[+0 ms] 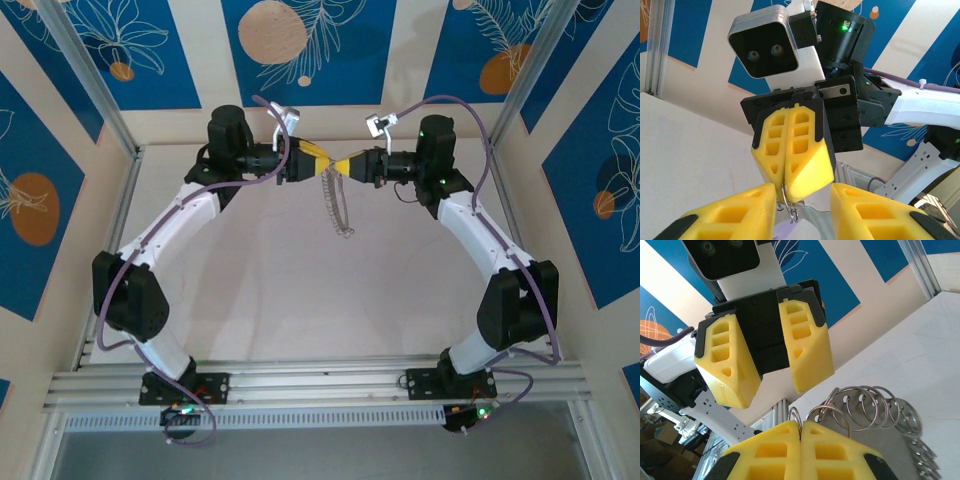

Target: Put the keys on the keyring

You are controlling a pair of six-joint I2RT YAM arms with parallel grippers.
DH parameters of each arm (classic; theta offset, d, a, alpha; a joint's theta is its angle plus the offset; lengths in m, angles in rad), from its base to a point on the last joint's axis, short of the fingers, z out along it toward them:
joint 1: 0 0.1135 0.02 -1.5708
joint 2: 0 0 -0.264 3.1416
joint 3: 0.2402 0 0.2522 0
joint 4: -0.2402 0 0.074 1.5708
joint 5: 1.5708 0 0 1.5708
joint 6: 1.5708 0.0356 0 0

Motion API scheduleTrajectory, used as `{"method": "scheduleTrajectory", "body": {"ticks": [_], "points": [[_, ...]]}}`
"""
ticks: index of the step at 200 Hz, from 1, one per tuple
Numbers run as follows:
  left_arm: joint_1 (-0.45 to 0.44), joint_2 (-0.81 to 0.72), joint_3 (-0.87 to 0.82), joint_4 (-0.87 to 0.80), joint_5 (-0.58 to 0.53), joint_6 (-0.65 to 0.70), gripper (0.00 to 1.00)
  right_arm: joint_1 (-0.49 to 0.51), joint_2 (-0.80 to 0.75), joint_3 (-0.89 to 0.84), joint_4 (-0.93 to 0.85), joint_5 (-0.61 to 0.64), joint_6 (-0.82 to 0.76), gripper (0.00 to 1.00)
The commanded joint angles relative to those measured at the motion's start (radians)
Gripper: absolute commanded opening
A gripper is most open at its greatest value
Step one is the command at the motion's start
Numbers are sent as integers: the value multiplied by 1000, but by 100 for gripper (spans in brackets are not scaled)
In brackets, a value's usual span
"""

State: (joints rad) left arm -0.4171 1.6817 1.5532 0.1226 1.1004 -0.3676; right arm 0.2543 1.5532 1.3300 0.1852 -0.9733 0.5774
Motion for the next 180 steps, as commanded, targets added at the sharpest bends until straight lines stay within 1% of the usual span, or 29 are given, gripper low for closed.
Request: {"method": "scheduleTrajectory", "body": {"ticks": [1,51,76,140,180], "points": [[-1,8,26,8,35,-10,34,8,5,46,-13,-13,-18,0],[-2,19,10,15,23,-9,34,9,5,45,-16,-5,-19,0],[-6,25,13,20,34,-16,31,9,4,44,-15,1,-19,0],[-19,32,8,17,38,-12,28,9,7,43,-9,13,-11,0],[-29,39,12,16,43,-10,21,9,7,42,-7,19,-8,0]]}}
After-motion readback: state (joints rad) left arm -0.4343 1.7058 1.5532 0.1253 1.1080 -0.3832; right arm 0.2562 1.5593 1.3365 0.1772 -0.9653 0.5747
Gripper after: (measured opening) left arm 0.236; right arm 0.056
